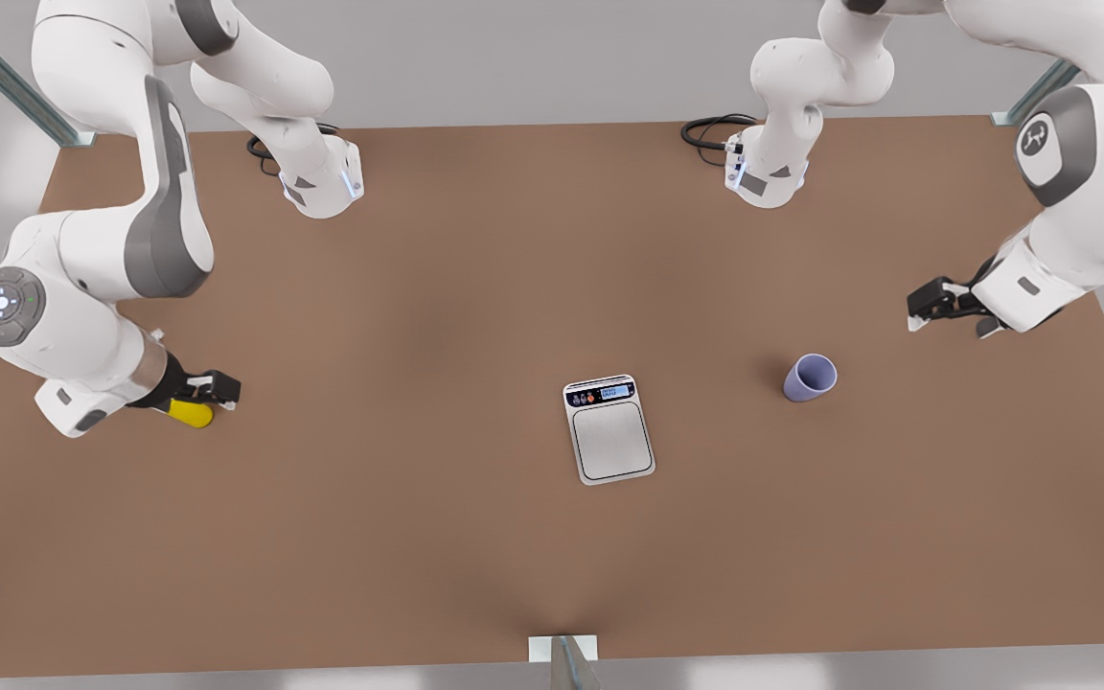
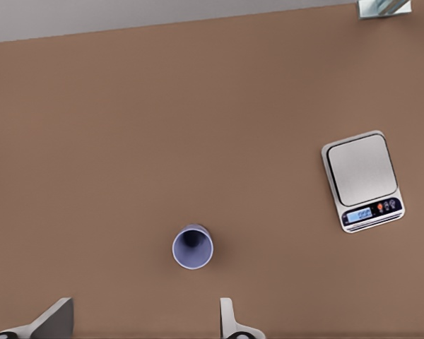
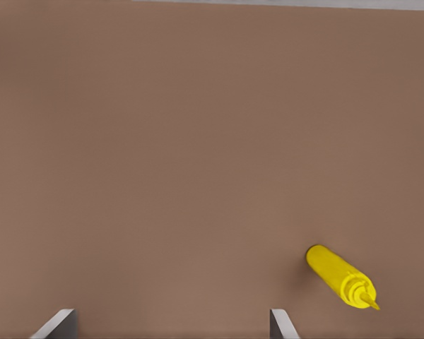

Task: Move cup to the weight, pick up sauce bottle, pour sauce

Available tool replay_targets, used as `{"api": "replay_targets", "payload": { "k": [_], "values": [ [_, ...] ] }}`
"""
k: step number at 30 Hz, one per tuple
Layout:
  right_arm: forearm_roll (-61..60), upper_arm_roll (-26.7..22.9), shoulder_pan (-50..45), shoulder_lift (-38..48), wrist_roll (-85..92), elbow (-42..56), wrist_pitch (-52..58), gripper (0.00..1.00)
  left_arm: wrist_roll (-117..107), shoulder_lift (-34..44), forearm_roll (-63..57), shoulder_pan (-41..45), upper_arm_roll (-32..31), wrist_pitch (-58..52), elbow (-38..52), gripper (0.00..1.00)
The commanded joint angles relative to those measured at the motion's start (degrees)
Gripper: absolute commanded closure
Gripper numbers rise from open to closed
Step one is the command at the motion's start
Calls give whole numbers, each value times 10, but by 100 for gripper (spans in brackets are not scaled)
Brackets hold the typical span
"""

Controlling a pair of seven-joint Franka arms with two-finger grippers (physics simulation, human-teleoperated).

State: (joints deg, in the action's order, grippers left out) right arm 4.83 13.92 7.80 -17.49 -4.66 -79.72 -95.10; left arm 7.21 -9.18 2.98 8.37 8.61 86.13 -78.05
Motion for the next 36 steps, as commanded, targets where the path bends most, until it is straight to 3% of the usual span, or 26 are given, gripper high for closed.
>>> {"api": "replay_targets", "payload": {
  "k": [1, 3, 5, 7, 11, 13, 16, 20, 23, 29, 34, 35, 36],
  "values": [
    [-1, 0, 0, 0, 1, 0, 0, 0, 0, 0, -3, 0, 0, 0, 0, 0],
    [-4, 1, -1, -7, 12, 2, 2, 0, -2, -11, -3, 0, 0, -2, 0, 0],
    [-2, 1, -19, -15, 21, 4, 33, 0, -25, -13, -25, 13, 0, 24, -115, 0],
    [-21, 0, -19, -15, 183, 24, 56, 0, -46, -7, -25, 16, 0, 155, -241, 0],
    [-191, 1, 137, -8, 537, 52, 152, 0, -46, 10, -18, 14, 26, 333, -372, 0],
    [-256, 0, 199, -8, 627, 73, 194, 0, -46, 13, -18, 13, 29, 353, -404, 0],
    [-346, -3, 300, -14, 744, 73, 197, 0, -45, -6, -18, 13, 29, 365, -423, 0],
    [-432, -4, 358, -22, 905, 58, 198, 0, -45, -29, -18, 12, 29, 372, -423, 0],
    [-509, -4, 376, -169, 1045, 46, 216, 0, -45, -47, -18, 13, 29, 382, -423, 0],
    [-546, -5, 425, -213, 1201, 26, 215, 0, -45, -75, -18, 14, 28, 391, -423, 0],
    [-548, -5, 459, -315, 1291, 18, 229, 0, -44, -102, -19, 13, 28, 404, -422, 0],
    [-547, -5, 461, -330, 1305, 18, 229, 0, -44, -107, -19, 13, 28, 410, -421, 2],
    [-545, -5, 469, -335, 1321, 18, 229, 0, -44, -109, -19, 14, 28, 410, -421, 11]
  ]
}}
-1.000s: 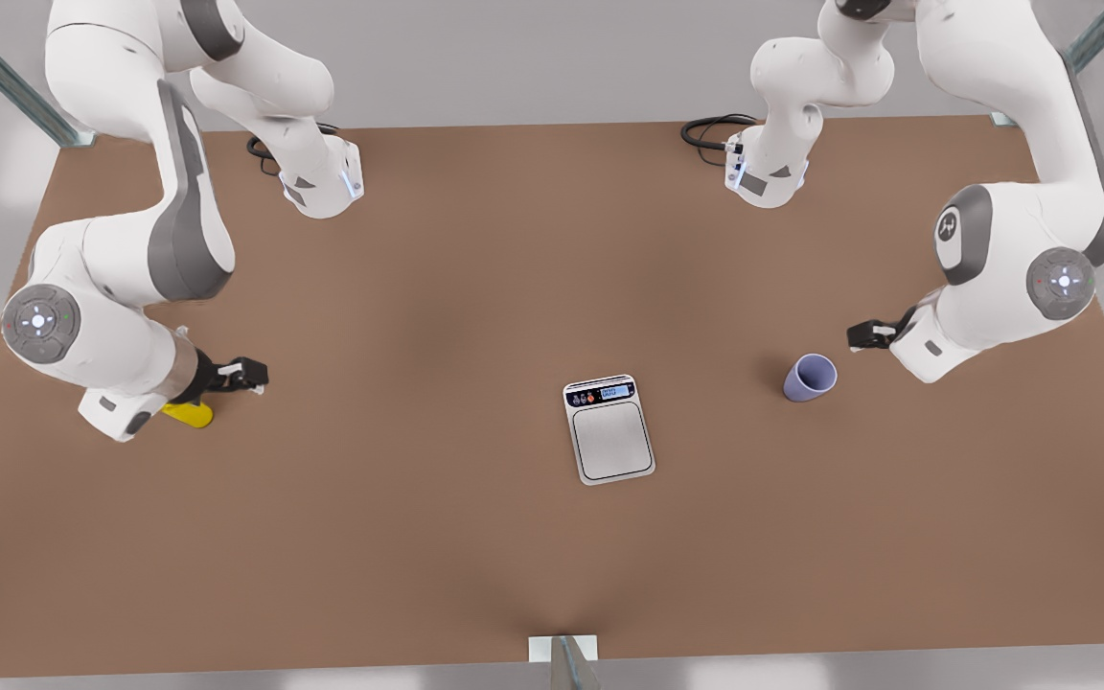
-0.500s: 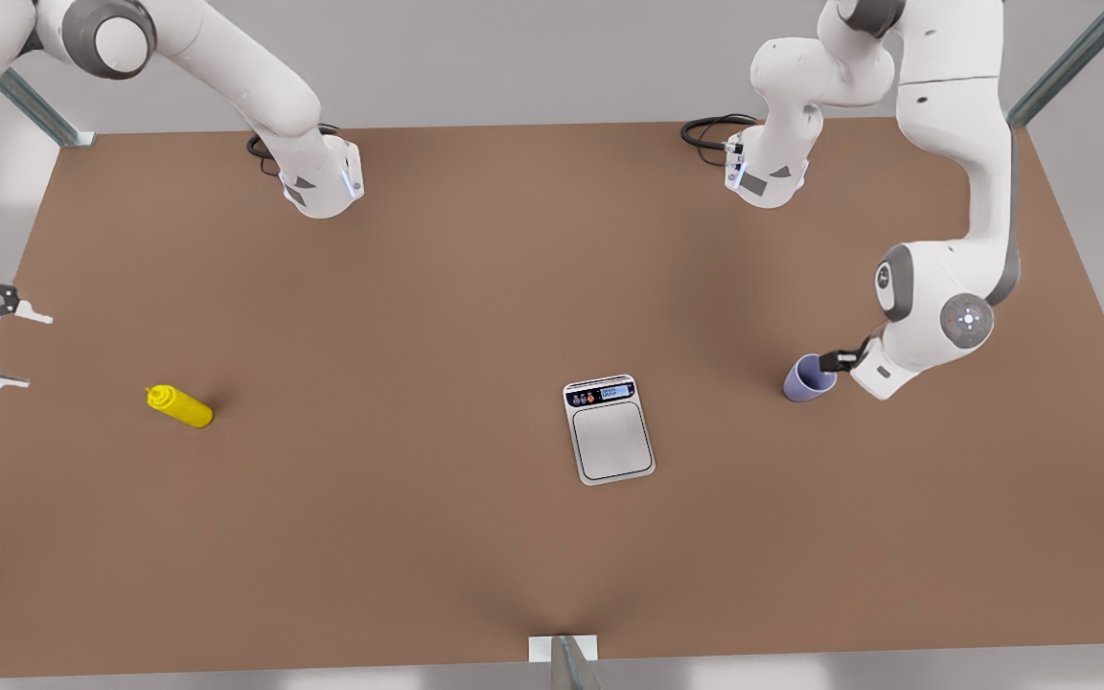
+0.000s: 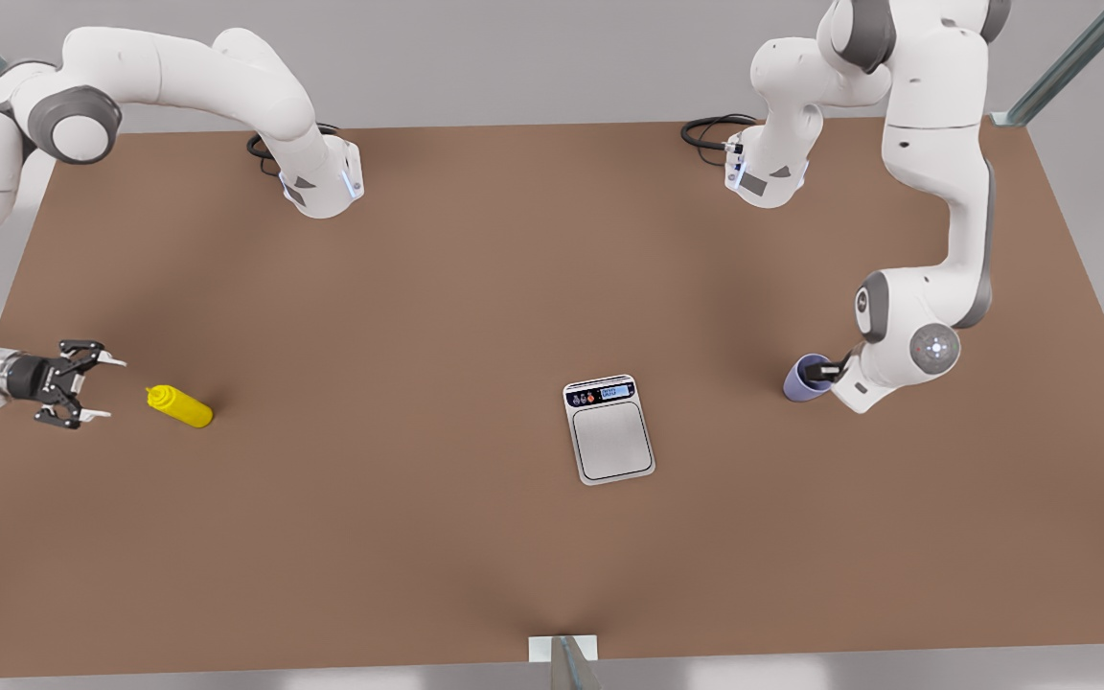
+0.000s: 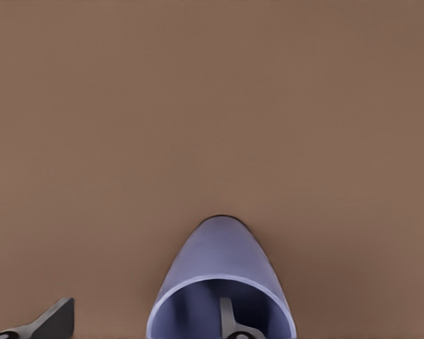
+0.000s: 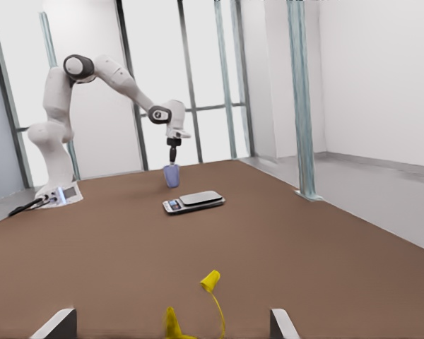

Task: Move cup to the weight, pick up sauce bottle, pour sauce

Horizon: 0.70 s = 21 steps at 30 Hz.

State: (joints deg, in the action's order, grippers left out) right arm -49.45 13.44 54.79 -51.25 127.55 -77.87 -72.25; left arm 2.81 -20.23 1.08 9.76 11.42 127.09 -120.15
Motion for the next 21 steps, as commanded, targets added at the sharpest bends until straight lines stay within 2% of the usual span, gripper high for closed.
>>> {"api": "replay_targets", "payload": {
  "k": [1, 2, 8, 14, 21],
  "values": [
    [1, 0, 1, -1, 4, 0, 0, 0, 0, -2, 0, 0, 0, 0, 0, 20],
    [2, 0, 1, -4, 16, 0, -1, 0, 0, -6, 0, 0, -1, 0, 0, 28],
    [16, -1, -4, -30, 55, -1, -8, 0, 0, -17, 0, 2, -2, 4, 0, 41],
    [27, -1, -5, -61, 76, -4, -44, 0, -3, -22, 1, 1, -2, 4, 0, 79],
    [23, -1, -20, -68, 85, -7, -86, 0, -15, -24, 14, 2, -2, 4, 5, 79]
  ]
}}
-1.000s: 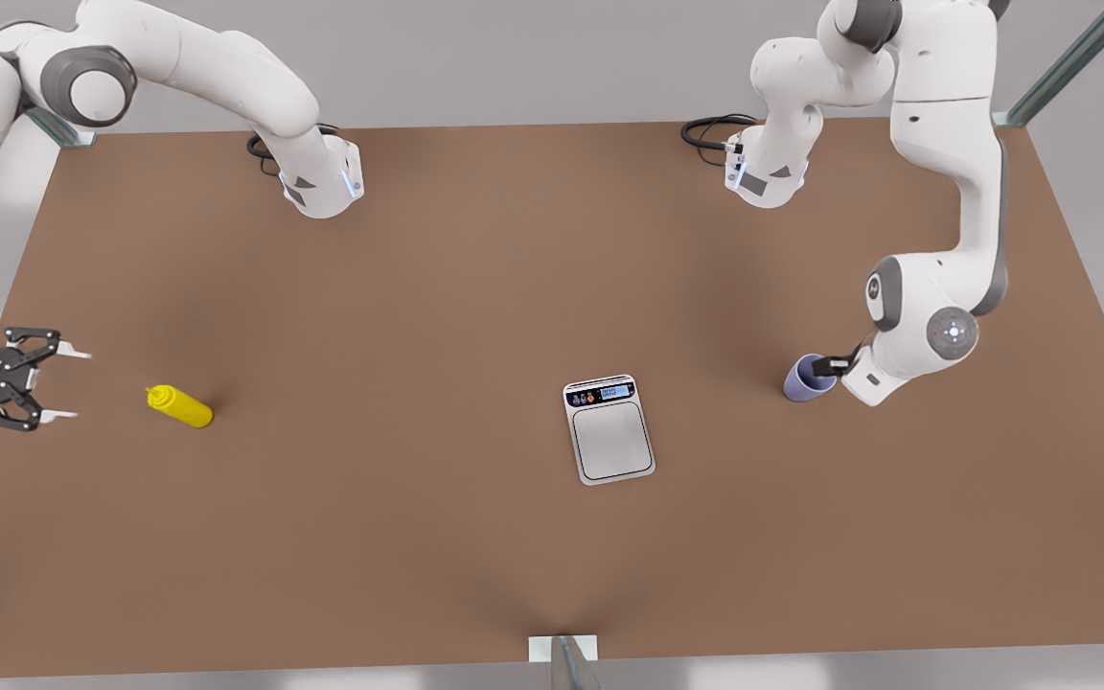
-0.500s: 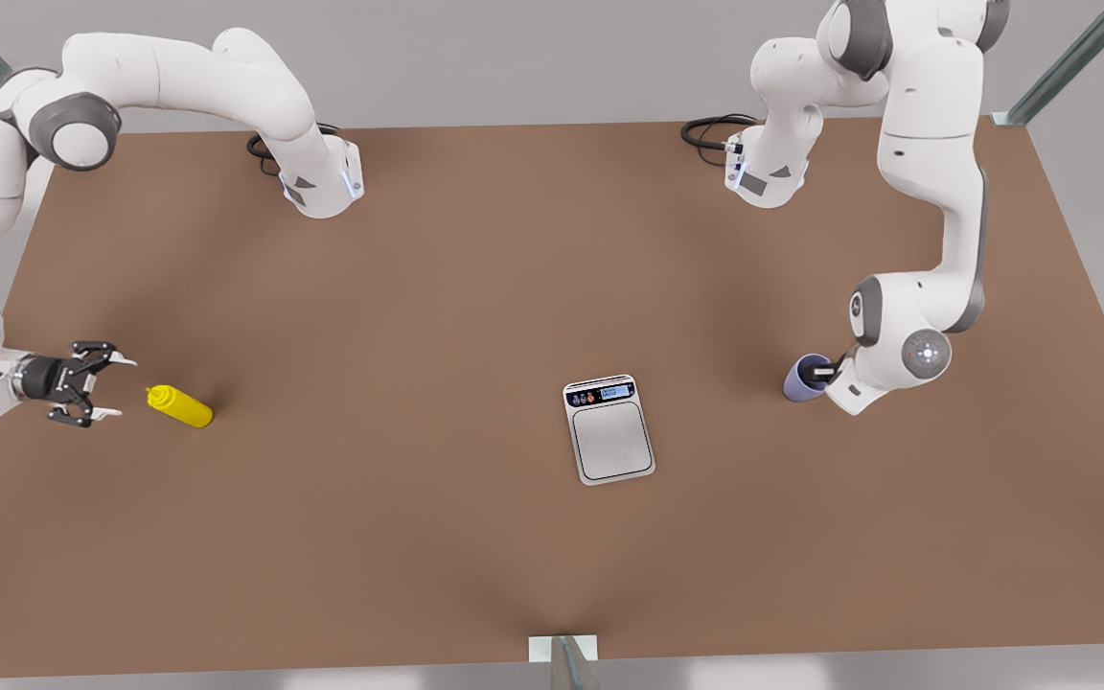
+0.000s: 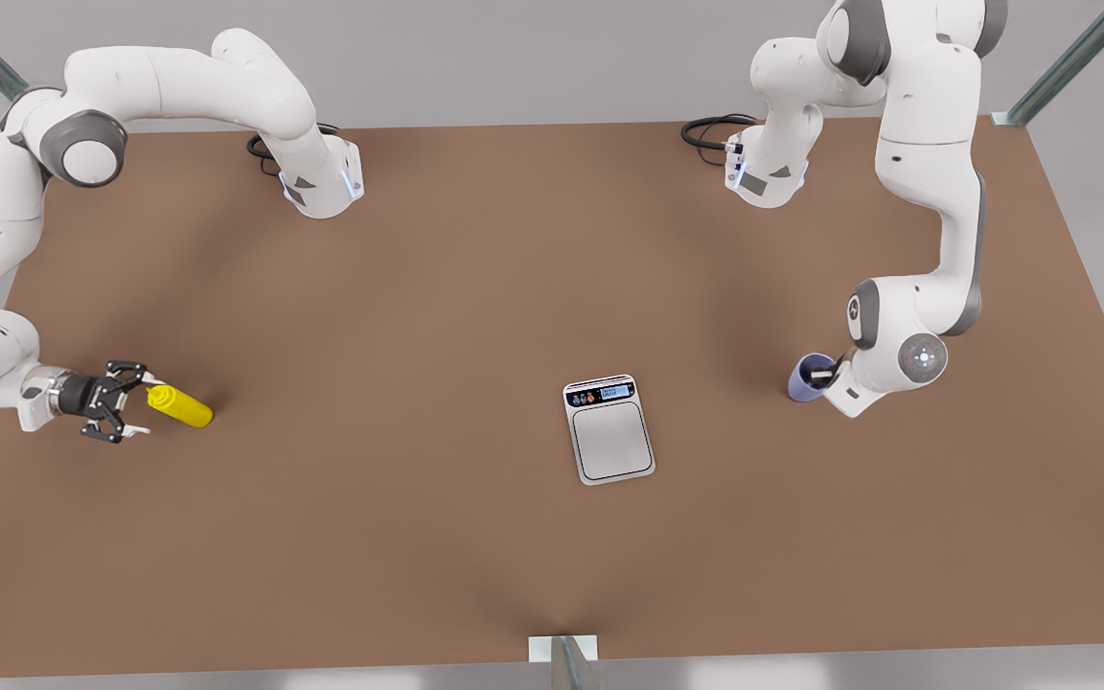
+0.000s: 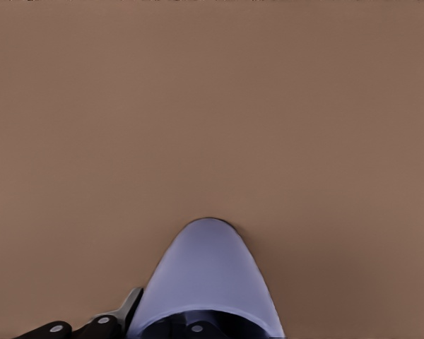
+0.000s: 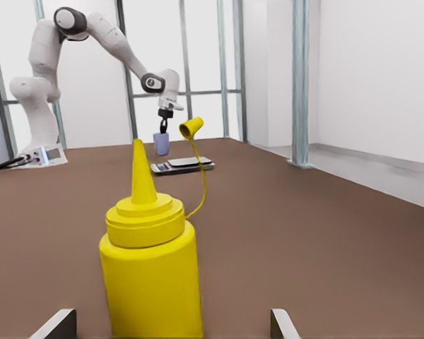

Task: Move cup to the weight, pick up sauce bottle, pour sauce

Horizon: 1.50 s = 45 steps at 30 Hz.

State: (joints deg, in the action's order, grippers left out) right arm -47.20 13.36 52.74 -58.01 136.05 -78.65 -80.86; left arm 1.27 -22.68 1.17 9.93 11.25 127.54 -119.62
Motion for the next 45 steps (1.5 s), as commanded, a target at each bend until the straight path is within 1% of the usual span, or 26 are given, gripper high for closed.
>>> {"api": "replay_targets", "payload": {
  "k": [1, 5, 9, 11, 13, 16, 17, 19, 21, 22, 24, 25, 26, 29, 33, 38, 39, 40, 41, 42, 45],
  "values": [
    [0, 0, -2, 1, 0, -2, 1, 0, 1, 0, 13, 0, 0, 0, 0, 79],
    [1, 1, -4, 4, 1, -33, 1, 0, -7, 0, 24, 0, -1, 0, 10, 79],
    [-4, 1, -15, 4, 2, -34, -2, 0, -18, 11, 25, 3, -8, -4, 30, 79],
    [-5, 1, -21, 4, 2, -34, -10, 0, -85, 18, 34, 38, -10, -14, 63, 79],
    [-5, 1, -24, 4, 2, -34, -11, 0, -118, 16, 120, 72, -11, -29, 97, 79],
    [-5, 1, -29, 5, 4, -41, -13, 0, -168, 4, 119, 121, -71, -41, 127, 79],
    [-5, 1, -33, 5, 4, -41, -13, 0, -181, 0, 120, 122, -88, -41, 135, 79],
    [-5, 1, -34, 7, 4, -47, -12, 0, -211, -49, 118, 121, -134, -40, 189, 79],
    [-5, 1, -38, 7, 4, -47, -12, 0, -221, -98, 117, 119, -162, -40, 257, 79],
    [-5, 1, -38, 7, 4, -47, -13, 4, -221, -117, 117, 119, -163, -37, 286, 79],
    [-5, 1, -39, 7, 4, -47, -13, 29, -222, -150, 118, 115, -173, -35, 328, 79],
    [-4, 1, -39, 7, 4, -47, -12, 38, -223, -156, 118, 115, -173, -34, 334, 79],
    [-4, 1, -39, 7, 4, -47, -12, 38, -224, -163, 118, 115, -174, -25, 337, 79],
    [-2, 1, -40, 7, -3, -47, -13, 44, -224, -170, 118, 112, -175, -12, 337, 79],
    [-1, 1, -40, 8, -8, -47, -24, 49, -223, -181, 119, 112, -196, -12, 337, 79],
    [1, 2, -48, 18, -33, -46, -25, 52, -220, -185, 119, 112, -199, -12, 337, 79],
    [3, 5, -50, 41, -55, -43, -19, 52, -220, -185, 119, 111, -199, -12, 337, 55],
    [17, 16, -50, 67, -89, -38, -18, 52, -223, -185, 119, 111, -199, -12, 337, 20],
    [32, 33, -49, 76, -112, -28, -18, 52, -224, -185, 120, 111, -199, -12, 337, 1],
    [49, 53, -58, 80, -136, -5, -18, 52, -224, -185, 120, 111, -199, -12, 337, 0],
    [58, 55, -110, 113, -178, 9, -32, 52, -228, -185, 120, 110, -199, -12, 337, 0]
  ]
}}
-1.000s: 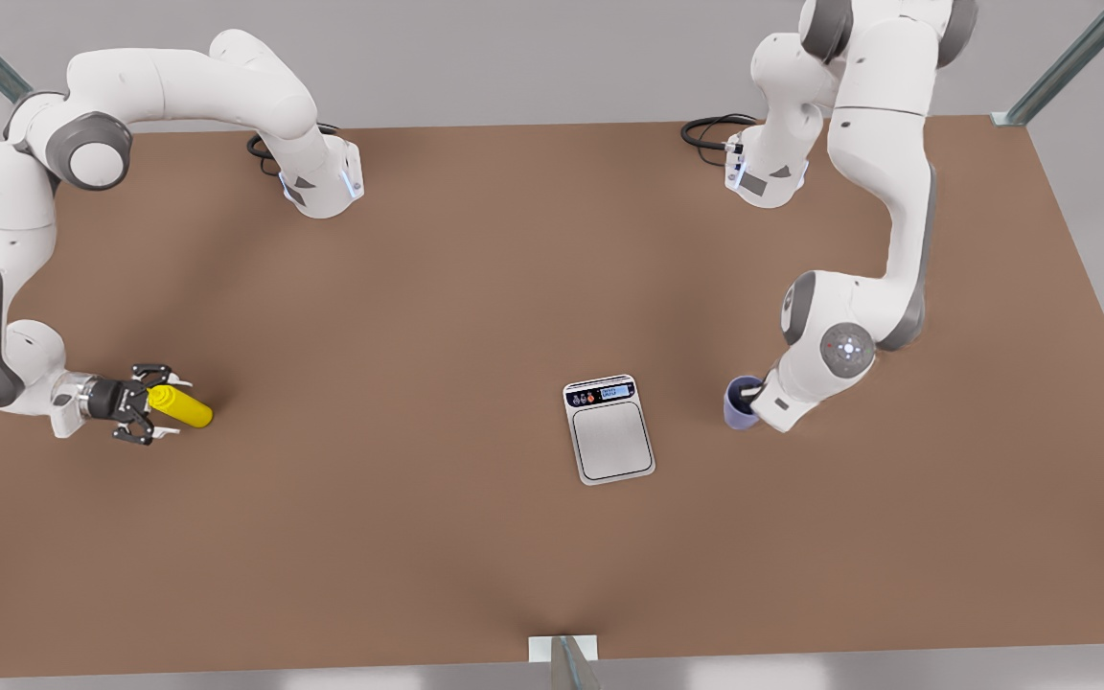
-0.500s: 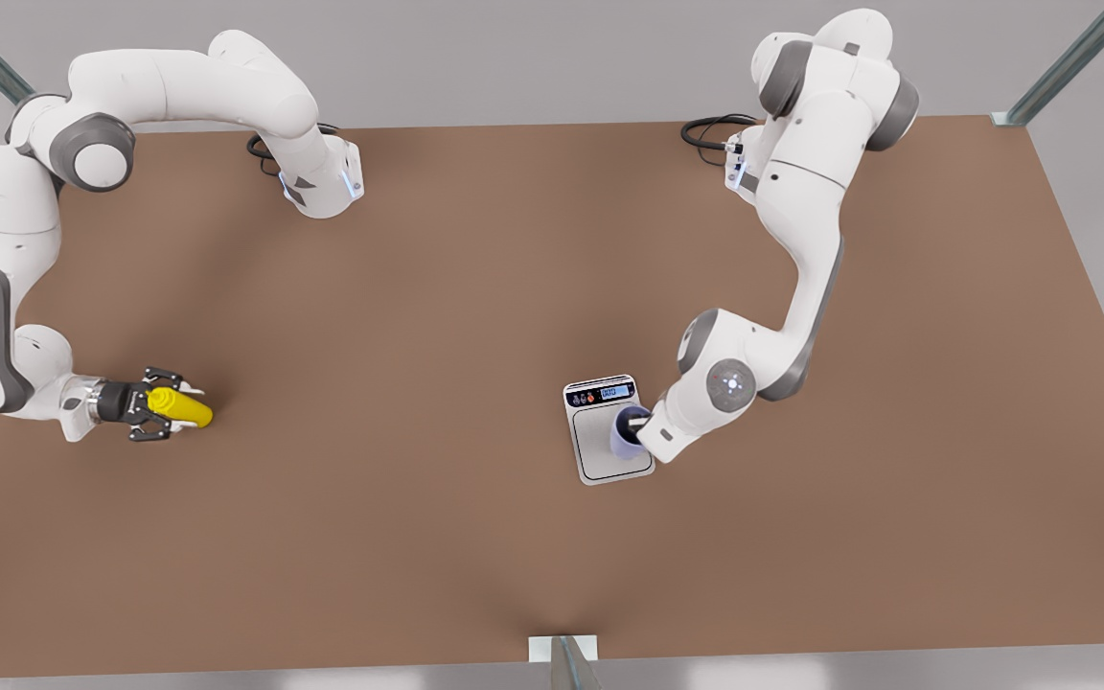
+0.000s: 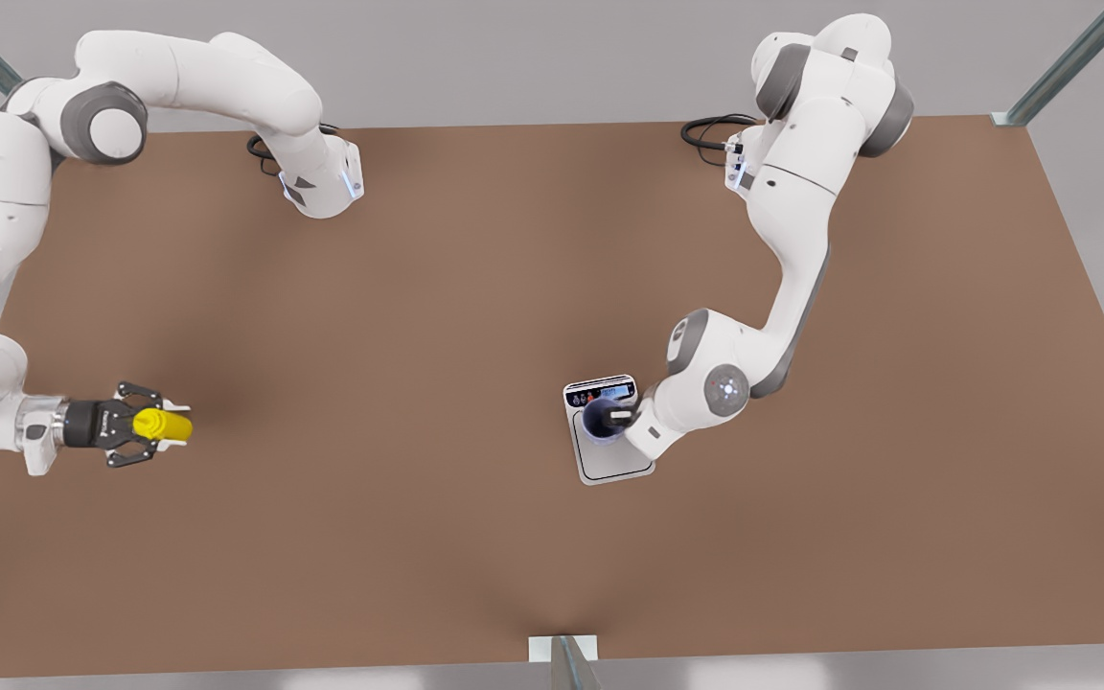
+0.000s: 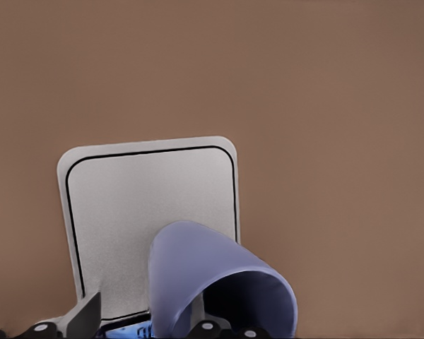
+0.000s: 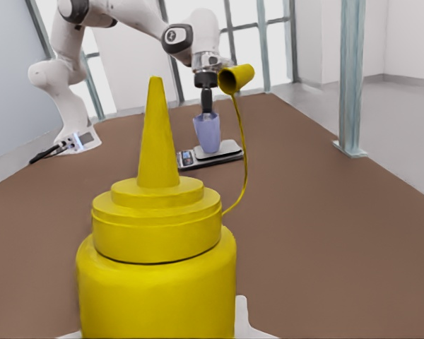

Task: Move cup to the weight, pick up sauce bottle, pour sauce

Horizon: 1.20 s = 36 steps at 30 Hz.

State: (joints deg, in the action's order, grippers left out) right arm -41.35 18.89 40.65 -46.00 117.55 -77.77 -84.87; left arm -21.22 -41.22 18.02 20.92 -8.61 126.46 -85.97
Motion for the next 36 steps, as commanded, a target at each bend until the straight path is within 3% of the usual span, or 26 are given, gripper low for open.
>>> {"api": "replay_targets", "payload": {
  "k": [1, 15, 16, 18, 19, 20, 21, 23, 25, 28, 36],
  "values": [
    [0, 0, -8, 6, -10, 0, -9, 52, -3, 0, -48, 0, 0, -1, 0, 0],
    [39, 1, -206, 100, -149, -46, -202, 52, -40, 40, -40, -4, 1, -9, 0, 0],
    [40, 1, -225, 100, -158, -46, -219, 52, -41, 60, -20, -12, 4, -28, -1, 0],
    [53, 0, -263, 100, -196, -43, -247, 52, -69, 162, -8, -86, 14, -167, 0, 0],
    [64, -3, -282, 101, -219, -41, -256, 52, -68, 235, 31, -130, 60, -256, 0, 0],
    [73, -3, -298, 101, -229, -41, -269, 52, -65, 259, 42, -150, 90, -284, 0, 0],
    [83, -4, -323, 100, -243, -39, -284, 52, -4, 289, 29, -177, 93, -321, 0, 0],
    [88, -4, -359, 100, -276, -38, -304, 52, 126, 365, -136, -178, 93, -367, -30, 0],
    [110, -6, -389, 101, -313, -33, -317, 52, 169, 401, -141, -179, 112, -364, -60, 0],
    [143, -6, -432, 101, -371, -28, -341, 52, 169, 399, -142, -179, 124, -364, -67, 0],
    [143, -111, -632, 94, -532, 28, -373, 51, 168, 395, -142, -180, 124, -364, -67, 0]
  ]
}}
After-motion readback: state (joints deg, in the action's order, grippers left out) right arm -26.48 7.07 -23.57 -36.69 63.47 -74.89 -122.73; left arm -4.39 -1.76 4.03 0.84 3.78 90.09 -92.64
